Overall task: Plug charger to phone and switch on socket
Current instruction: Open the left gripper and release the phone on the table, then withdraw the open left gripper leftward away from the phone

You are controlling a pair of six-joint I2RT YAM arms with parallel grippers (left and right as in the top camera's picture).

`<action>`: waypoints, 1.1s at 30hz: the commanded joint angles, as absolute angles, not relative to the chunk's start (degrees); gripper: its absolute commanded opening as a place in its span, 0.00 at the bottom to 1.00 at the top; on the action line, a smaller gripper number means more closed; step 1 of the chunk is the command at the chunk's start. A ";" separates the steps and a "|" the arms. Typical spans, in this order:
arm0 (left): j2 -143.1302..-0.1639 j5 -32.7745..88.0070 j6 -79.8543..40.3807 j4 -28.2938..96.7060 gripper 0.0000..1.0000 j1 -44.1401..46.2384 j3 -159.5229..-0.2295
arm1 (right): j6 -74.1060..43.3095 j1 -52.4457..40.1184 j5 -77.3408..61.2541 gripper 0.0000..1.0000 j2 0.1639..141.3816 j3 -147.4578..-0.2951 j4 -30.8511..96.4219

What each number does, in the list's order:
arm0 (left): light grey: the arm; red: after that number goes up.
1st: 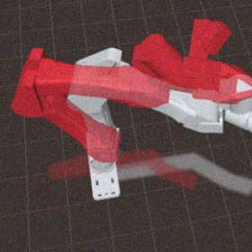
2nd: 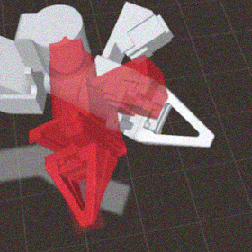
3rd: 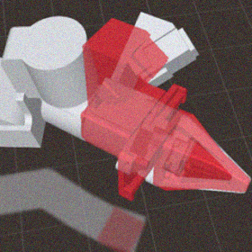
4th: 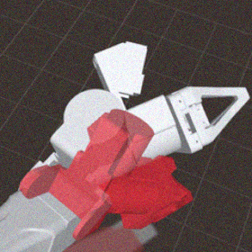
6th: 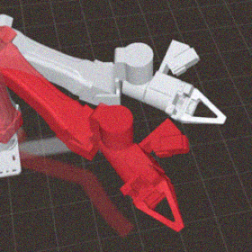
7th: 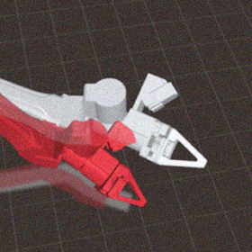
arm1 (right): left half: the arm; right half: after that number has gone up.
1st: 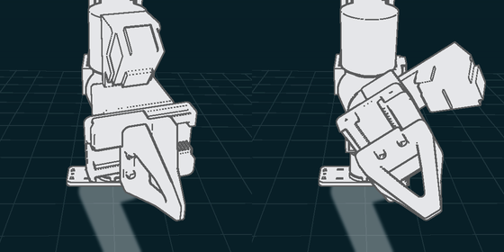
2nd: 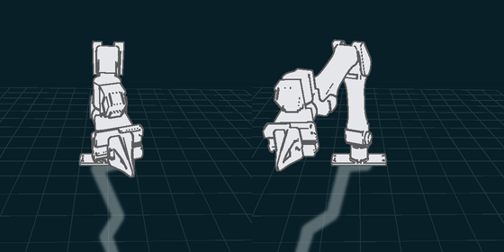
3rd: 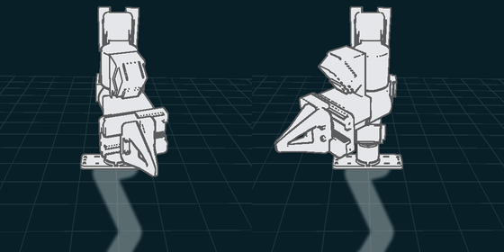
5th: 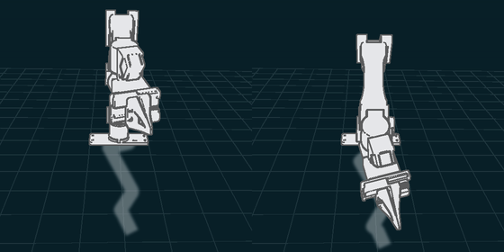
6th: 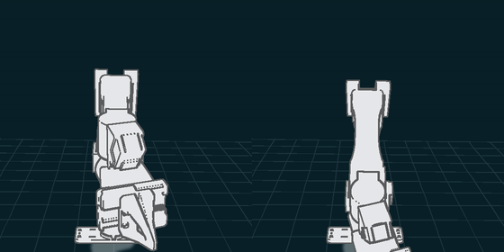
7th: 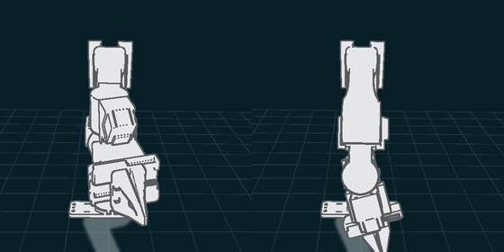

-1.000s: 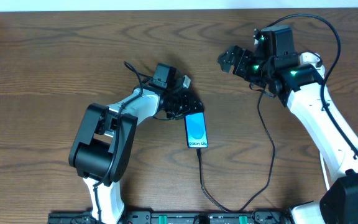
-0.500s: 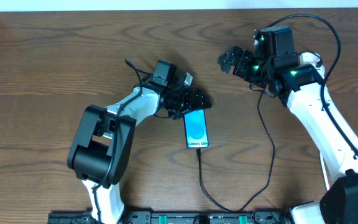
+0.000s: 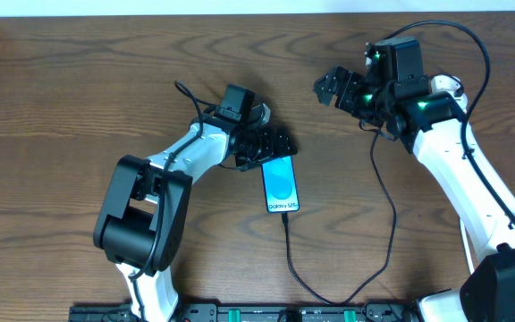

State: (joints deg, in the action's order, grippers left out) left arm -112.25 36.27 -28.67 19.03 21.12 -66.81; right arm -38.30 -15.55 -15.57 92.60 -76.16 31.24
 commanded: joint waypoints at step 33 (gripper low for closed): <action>-86.67 5.63 -17.32 42.09 0.89 8.80 -66.19 | -36.10 -15.00 -12.10 0.99 91.72 -76.27 34.02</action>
State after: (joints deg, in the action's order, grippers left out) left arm -95.09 13.19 -19.38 39.55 8.75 -66.02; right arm -37.43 -15.55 -12.99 92.60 -76.16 33.61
